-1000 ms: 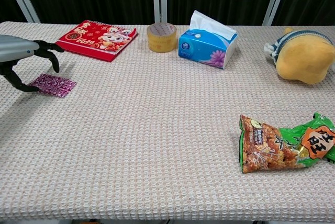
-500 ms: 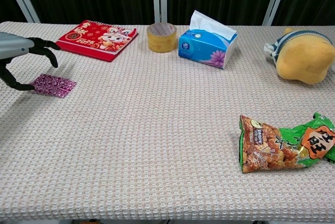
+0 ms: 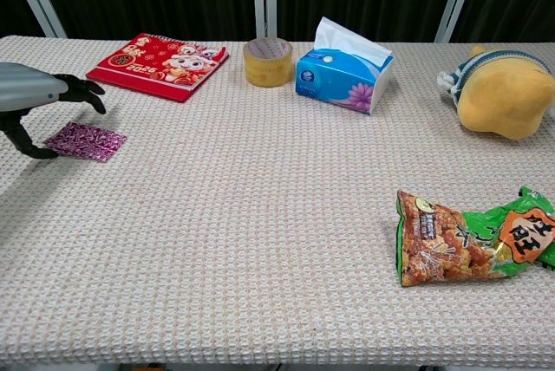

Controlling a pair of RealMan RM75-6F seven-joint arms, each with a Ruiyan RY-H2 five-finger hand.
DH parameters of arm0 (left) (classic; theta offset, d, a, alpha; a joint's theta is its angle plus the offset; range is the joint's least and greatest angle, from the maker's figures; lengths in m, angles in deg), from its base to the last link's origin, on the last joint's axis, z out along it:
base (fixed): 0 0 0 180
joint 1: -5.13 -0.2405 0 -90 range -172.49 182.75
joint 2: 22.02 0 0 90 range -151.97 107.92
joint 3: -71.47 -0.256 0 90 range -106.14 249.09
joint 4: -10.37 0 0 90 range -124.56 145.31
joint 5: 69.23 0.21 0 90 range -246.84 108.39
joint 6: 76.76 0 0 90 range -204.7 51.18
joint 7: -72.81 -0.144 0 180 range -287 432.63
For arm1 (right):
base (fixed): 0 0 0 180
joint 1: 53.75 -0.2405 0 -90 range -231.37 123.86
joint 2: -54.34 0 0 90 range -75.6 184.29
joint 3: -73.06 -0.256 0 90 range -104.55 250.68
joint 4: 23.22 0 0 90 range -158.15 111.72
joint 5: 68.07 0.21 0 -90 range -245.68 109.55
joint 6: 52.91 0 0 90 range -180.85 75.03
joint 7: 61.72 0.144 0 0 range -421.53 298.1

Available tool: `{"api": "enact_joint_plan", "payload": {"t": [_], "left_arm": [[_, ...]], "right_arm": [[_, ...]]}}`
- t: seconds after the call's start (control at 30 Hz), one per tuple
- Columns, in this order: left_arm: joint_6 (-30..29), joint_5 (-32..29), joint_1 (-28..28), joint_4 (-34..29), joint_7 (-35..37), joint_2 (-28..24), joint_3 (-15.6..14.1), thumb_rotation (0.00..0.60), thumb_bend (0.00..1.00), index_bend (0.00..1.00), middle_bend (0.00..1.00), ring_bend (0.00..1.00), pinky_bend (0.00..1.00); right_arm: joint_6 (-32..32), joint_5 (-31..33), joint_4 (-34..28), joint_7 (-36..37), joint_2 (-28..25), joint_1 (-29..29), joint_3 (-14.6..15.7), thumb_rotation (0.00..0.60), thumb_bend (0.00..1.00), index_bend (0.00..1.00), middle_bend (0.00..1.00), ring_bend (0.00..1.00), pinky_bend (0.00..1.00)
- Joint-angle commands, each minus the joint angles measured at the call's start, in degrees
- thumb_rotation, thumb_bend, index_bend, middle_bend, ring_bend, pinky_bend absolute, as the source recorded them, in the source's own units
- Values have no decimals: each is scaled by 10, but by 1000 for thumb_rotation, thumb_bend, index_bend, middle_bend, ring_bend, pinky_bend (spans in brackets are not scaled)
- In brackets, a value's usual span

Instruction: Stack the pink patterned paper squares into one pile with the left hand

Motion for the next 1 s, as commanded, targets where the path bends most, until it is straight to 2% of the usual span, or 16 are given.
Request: {"api": "enact_joint_plan", "payload": {"t": [0.03,0.2,0.67,0.8,1.0], "left_arm": [[-2,1,0,3,2,2,1,600,230,222,0,0,125],[-2,5,0,12,7,8,-2,600,230,308,0,0,125],[-12,12,-3,12,22,8,-2,600,230,348,0,0,126],[-14,14,-4,8,25,6,-2,600,230,315,0,0,125],[-20,12,-10,-18,19,-11,-5,600,229,158,0,0,126]], "right_arm": [[-2,1,2,1,1,0,0,600,327,0,0,0,0],[-5,1,6,3,4,-1,1,600,327,0,0,0,0],[-3,0,3,1,2,-1,0,600,327,0,0,0,0],[-3,0,2,0,1,-1,0,600,327,0,0,0,0],[-3,-2,-3,-3,-1,-3,0,600,327,0,0,0,0]]}}
